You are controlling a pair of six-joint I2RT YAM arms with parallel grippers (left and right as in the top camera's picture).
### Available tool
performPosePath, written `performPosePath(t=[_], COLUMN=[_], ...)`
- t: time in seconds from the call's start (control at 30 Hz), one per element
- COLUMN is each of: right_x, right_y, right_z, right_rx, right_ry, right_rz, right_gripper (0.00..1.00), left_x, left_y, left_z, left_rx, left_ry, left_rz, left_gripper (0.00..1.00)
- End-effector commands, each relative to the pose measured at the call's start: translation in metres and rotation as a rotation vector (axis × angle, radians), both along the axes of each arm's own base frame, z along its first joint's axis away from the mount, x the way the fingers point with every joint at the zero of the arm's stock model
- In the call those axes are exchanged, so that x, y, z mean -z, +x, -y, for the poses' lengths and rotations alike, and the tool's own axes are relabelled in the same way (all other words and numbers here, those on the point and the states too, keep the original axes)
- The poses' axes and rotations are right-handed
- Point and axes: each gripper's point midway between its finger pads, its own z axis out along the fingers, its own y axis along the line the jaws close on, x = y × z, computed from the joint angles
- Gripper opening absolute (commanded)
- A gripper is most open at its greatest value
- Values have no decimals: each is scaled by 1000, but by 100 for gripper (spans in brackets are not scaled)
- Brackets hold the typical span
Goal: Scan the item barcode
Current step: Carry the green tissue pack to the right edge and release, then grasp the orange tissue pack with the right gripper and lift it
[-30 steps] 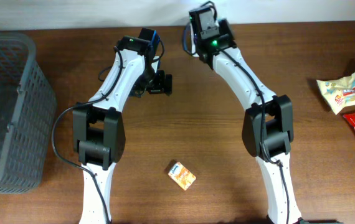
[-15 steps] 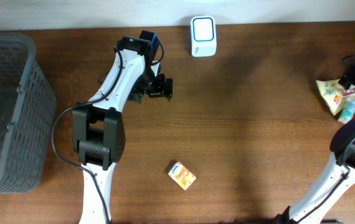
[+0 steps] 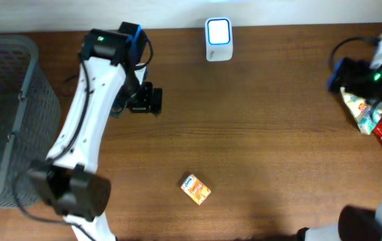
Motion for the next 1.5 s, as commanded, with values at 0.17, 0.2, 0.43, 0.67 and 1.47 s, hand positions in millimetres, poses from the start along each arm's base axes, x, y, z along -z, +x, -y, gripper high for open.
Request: performPosePath(t=[0.17,0.2,0.43,0.67,1.47], right_x=[189,206,271,301,313], right_y=[-93,-104,-126,-134,-142], right_z=[-224,-241,-302,-304,-292], right_rx=[-858,-917,-1132,-1109,-994], right_ry=[299,328,205,253,329], right_rz=[-373,-367,-276,-395,-518], right_gripper=[81,75,49,42,28], left_x=[-1,8,55,73,72], left_y=[50,55,63,60,62], left_z=[-36,-51,-84,-83,-80], left_rx=[-173,-217,-324,-324,-321], left_ry=[10,6,-58,-60,-79], left_rz=[261,261,240,226,230], left_gripper=[99,99,99,99,99])
